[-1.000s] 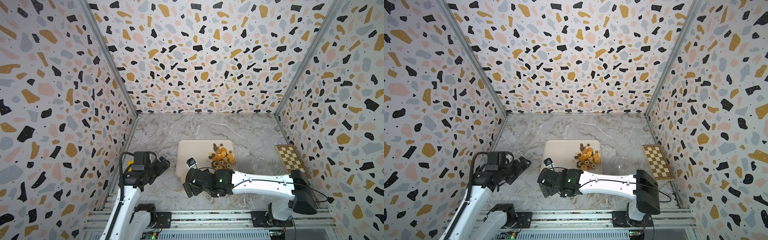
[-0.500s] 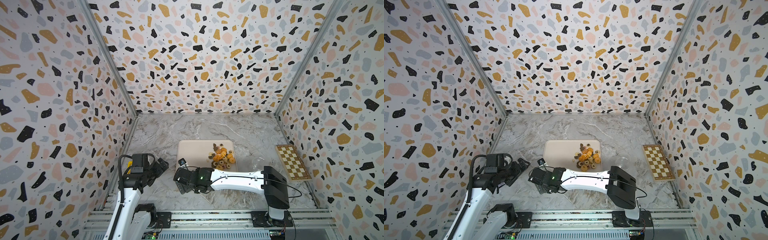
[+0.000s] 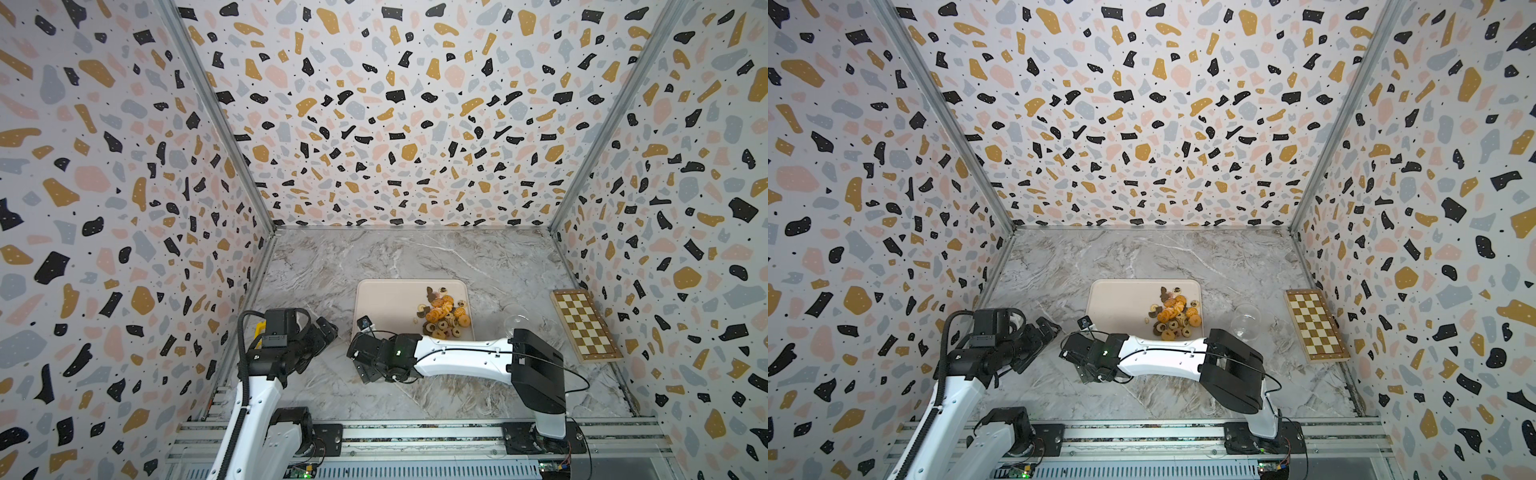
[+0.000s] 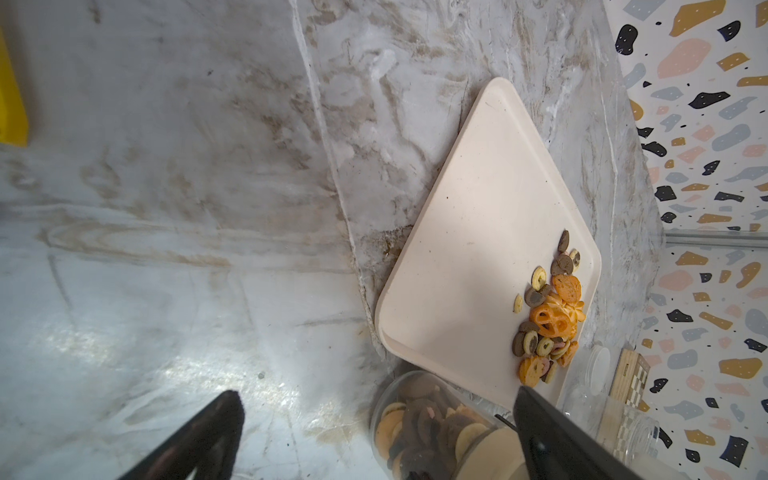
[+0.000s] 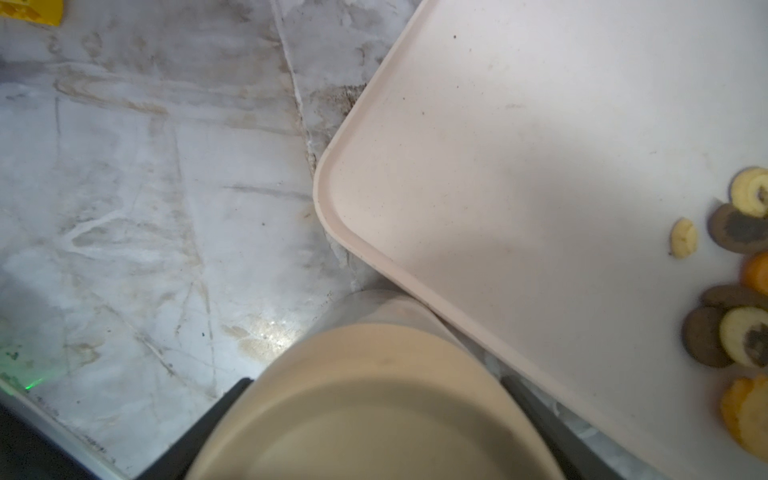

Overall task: Pour the cookies out of the jar
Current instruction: Pick up the jar from the center of the board.

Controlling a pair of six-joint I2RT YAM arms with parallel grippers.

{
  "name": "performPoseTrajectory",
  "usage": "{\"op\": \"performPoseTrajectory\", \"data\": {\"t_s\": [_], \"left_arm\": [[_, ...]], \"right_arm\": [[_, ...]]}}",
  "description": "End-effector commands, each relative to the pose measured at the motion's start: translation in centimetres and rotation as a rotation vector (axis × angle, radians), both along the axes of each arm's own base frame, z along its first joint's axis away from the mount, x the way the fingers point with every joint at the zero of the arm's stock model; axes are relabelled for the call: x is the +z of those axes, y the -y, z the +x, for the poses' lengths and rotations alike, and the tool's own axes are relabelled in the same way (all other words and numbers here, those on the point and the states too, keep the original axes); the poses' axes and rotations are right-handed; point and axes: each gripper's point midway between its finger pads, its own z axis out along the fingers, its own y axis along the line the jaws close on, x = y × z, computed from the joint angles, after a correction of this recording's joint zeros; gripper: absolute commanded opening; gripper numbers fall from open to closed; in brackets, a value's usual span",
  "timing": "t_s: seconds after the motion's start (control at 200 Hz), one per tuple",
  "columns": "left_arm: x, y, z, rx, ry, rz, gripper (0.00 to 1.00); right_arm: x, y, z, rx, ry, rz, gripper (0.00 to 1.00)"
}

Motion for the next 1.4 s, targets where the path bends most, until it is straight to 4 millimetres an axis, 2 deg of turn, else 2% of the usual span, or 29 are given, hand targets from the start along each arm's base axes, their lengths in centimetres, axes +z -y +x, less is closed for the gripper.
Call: {"op": "performPoseTrajectory", "data": {"t_s": [0.0, 0.135, 0.195, 0.26, 0.31, 0.36, 0.42, 0.566, 0.631, 0.756, 0.826, 0.896, 0.971, 1.046, 1.101, 1.221, 1.311, 1.392], "left_arm": [[0.0, 0.0, 0.3, -0.007, 0.019, -0.004, 1.0], [0.1, 0.0, 0.4, -0.01, 0.024, -0.002, 1.0], [0.1, 0.1, 0.4, -0.01, 0.024, -0.003, 0.99], [0.4, 0.2, 0.4, -0.021, 0.034, -0.008, 0.99], [0.7, 0.5, 0.5, -0.031, 0.048, -0.017, 0.99], [1.2, 0.8, 0.7, -0.046, 0.072, -0.031, 0.98], [1.8, 1.3, 0.9, -0.065, 0.105, -0.052, 0.96], [3.3, 2.0, 1.4, -0.087, 0.164, -0.091, 0.96], [4.3, 3.0, 1.9, -0.135, 0.221, -0.142, 0.96], [9.5, 7.5, 3.0, -0.328, 0.486, -0.39, 0.87], [12.7, 9.6, 2.2, -0.445, 0.631, -0.427, 0.87], [15.8, 12.0, 0.2, -0.589, 0.776, -0.44, 0.9], [18.1, 14.6, -2.5, -0.73, 0.91, -0.452, 0.95], [18.7, 16.5, -4.5, -0.83, 1.021, -0.397, 0.98], [18.5, 17.5, -5.1, -0.87, 1.068, -0.349, 0.99], [17.2, 20.4, -5.2, -0.992, 1.077, -0.282, 0.99], [17.1, 22.8, -5.4, -1.098, 1.101, -0.242, 0.99], [17.1, 23.9, -4.9, -1.123, 1.163, -0.153, 0.99]], "right_arm": [[1.1, 0.5, 0.3, -0.016, -0.013, 0.041, 0.77], [2.2, 0.9, 0.1, -0.019, -0.012, 0.074, 0.71], [2.9, 1.2, 0.1, -0.029, -0.008, 0.083, 0.61], [3.9, 1.3, 0.0, -0.035, -0.009, 0.105, 0.48], [5.0, 1.4, -0.3, -0.033, -0.004, 0.13, 0.33], [6.3, 1.7, -0.4, -0.036, 0.002, 0.155, 0.21], [7.8, 2.1, -0.4, -0.045, 0.01, 0.184, 0.0], [11.5, 3.9, -0.5, -0.069, 0.026, 0.249, 0.0], [13.2, 5.5, 0.0, -0.097, 0.028, 0.268, 0.0], [16.9, 9.6, 1.8, -0.153, 0.024, 0.353, 0.0], [19.3, 12.6, 3.2, -0.191, 0.027, 0.414, 0.0], [21.5, 15.5, 4.6, -0.215, -0.001, 0.523, 0.0], [23.8, 17.0, 5.0, -0.17, -0.074, 0.691, 0.0], [25.8, 18.3, 4.9, -0.15, -0.085, 0.774, 0.0], [27.0, 18.8, 4.4, -0.132, -0.093, 0.803, 0.0], [28.8, 18.9, 2.8, -0.078, -0.124, 0.873, 0.0], [29.6, 18.6, 1.6, -0.037, -0.162, 0.917, 0.0], [30.1, 18.5, 0.7, -0.006, -0.189, 0.953, 0.0]]}}
